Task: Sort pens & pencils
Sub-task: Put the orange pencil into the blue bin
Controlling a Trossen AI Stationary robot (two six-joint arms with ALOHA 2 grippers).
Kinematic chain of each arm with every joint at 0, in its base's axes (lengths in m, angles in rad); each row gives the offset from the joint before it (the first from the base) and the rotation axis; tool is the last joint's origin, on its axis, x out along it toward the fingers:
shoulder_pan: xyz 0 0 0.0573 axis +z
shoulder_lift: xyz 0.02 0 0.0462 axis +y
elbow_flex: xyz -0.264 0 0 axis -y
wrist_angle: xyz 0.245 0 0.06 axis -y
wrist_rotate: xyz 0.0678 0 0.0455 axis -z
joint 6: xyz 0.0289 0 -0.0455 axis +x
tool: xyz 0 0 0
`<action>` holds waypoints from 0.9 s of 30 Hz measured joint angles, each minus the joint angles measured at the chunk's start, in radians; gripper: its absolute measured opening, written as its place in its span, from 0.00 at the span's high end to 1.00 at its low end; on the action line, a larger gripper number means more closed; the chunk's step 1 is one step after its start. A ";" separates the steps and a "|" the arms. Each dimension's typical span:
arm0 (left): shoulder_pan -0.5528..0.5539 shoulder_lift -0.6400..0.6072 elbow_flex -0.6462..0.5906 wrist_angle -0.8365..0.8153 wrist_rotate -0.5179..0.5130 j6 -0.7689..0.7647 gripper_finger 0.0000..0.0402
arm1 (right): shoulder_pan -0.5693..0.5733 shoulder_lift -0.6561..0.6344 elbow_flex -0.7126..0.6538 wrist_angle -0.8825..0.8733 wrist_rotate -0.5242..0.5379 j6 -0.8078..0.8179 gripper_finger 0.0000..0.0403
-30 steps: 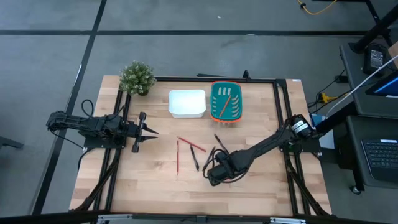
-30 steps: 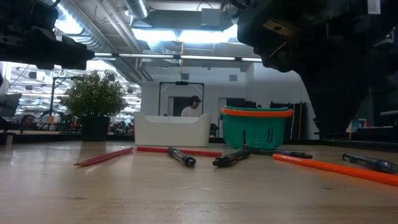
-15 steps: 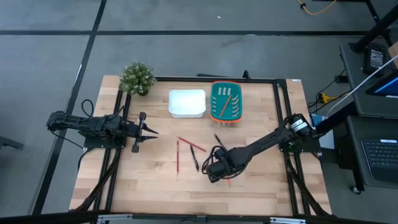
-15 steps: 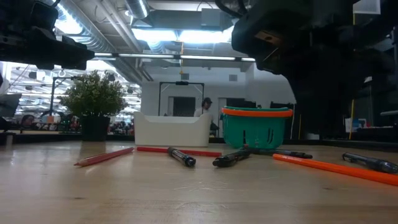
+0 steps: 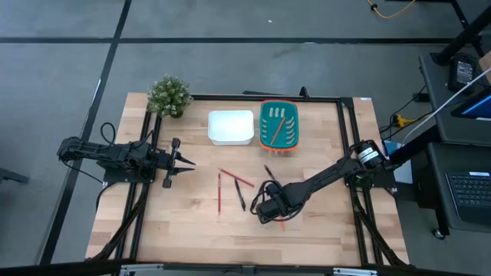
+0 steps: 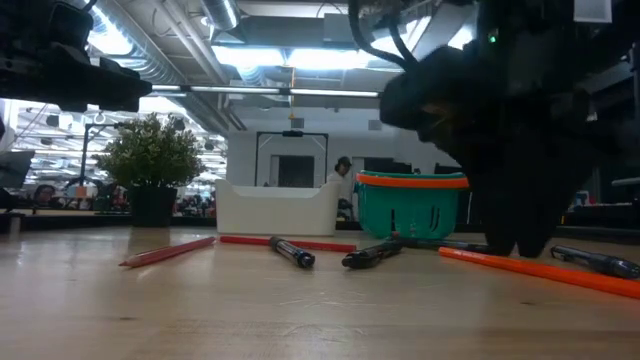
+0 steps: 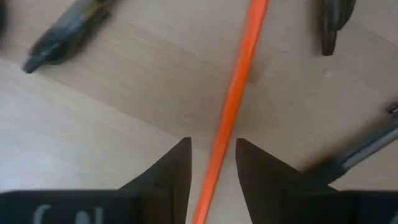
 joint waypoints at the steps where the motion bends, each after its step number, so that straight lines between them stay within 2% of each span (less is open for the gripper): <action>1: 0.000 0.000 0.000 0.000 0.000 0.008 0.82 | 0.000 0.000 -0.010 0.013 0.000 0.000 0.69; 15: 0.000 0.000 0.000 0.000 0.000 0.014 0.82 | 0.000 -0.004 -0.059 0.061 -0.007 0.022 0.70; 27: 0.000 0.000 0.000 0.000 0.000 0.014 0.82 | 0.000 -0.003 -0.061 0.058 -0.008 0.027 0.88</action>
